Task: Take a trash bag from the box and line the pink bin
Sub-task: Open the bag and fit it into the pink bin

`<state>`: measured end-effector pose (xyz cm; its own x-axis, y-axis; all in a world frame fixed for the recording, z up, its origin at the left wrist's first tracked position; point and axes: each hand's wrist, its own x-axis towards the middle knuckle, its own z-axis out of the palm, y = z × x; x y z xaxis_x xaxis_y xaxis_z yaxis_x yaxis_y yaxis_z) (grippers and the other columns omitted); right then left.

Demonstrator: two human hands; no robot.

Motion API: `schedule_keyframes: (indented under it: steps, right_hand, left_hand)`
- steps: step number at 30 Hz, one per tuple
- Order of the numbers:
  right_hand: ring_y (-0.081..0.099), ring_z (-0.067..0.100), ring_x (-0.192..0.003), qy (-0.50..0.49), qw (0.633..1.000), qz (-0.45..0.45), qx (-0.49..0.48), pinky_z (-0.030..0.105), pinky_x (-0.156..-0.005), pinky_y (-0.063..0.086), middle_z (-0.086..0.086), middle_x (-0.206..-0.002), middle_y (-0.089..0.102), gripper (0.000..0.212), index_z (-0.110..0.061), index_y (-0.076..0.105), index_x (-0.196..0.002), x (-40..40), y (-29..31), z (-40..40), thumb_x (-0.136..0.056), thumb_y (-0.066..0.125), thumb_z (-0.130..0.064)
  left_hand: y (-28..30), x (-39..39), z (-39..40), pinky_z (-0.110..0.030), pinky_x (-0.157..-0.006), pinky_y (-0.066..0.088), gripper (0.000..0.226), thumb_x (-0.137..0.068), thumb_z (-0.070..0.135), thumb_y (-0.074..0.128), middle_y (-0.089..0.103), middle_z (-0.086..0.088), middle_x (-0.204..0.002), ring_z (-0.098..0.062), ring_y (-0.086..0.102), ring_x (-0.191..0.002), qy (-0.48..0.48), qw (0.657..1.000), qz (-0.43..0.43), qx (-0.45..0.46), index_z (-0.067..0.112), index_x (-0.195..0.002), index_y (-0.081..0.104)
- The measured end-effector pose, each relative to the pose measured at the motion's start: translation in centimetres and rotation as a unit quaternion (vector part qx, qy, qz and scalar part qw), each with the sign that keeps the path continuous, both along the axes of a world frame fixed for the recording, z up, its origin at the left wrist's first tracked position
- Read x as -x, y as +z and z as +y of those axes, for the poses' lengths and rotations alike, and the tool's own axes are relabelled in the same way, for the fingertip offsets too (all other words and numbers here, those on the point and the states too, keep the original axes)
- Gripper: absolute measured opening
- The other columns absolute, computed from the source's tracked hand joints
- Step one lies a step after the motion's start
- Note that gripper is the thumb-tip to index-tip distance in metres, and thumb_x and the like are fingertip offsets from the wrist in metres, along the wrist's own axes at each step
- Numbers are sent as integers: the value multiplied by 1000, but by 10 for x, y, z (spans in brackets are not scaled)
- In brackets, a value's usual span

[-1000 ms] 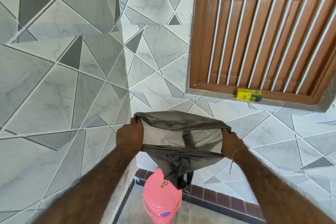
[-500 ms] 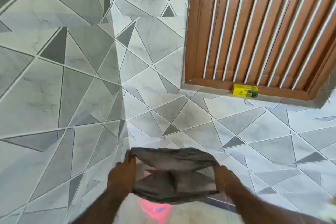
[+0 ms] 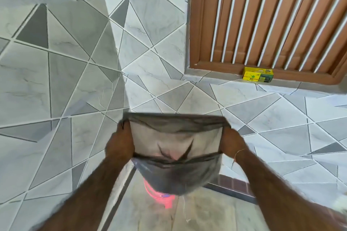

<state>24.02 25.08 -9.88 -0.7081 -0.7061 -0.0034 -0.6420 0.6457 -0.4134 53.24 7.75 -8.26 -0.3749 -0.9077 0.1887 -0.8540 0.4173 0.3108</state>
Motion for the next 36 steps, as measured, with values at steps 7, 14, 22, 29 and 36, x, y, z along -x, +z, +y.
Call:
schedule_keyframes:
  steps: [7, 14, 22, 29, 36]
  right_hand:
    - [62, 36, -109, 66, 979, -86, -174, 35, -83, 51, 11, -113, 62, 49, -33, 47, -118, 12, -67, 31, -75, 56, -11]
    - [58, 32, -120, 120, 949, -59, -286, 36, -96, 49, 15, -130, 57, 58, -12, 41, -134, 23, -101, 33, -79, 58, -21]
    - [56, 37, -120, 87, 976, -55, -191, 40, -98, 48, 16, -128, 55, 51, -9, 49, -128, 13, -78, -60, -78, 55, -18]
    - [60, 41, -110, 43, 993, -8, -106, 44, -93, 50, 19, -120, 56, 43, -7, 54, -119, -15, -67, -151, -76, 54, -9]
    - [61, 31, -117, 135, 918, -43, -370, 30, -89, 50, 16, -129, 61, 66, -15, 37, -141, -51, -111, -184, -78, 57, -10]
  left_hand:
    - [-84, -12, 43, -47, -85, 54, 56, -87, 7, 45, 45, -6, -134, -32, 60, -109, -14, 969, -226, -101, 19, -141, 32]
    - [-111, -12, 43, -43, -87, 53, 52, -86, 16, 52, 45, -6, -131, -30, 62, -109, 10, 966, -204, -157, 19, -136, 35]
    - [-118, -29, -25, -45, -87, 52, 54, -86, 17, 53, 47, -10, -132, -33, 61, -111, 28, 973, -165, -161, 17, -136, 31]
    - [-100, -42, -130, -48, -83, 52, 51, -82, 11, 54, 50, -12, -122, -38, 61, -105, 18, 987, -90, -131, 13, -129, 35]
    - [-128, -75, -167, -45, -87, 52, 54, -89, 15, 54, 42, -8, -130, -31, 57, -110, -71, 945, -264, -181, 20, -139, 35]
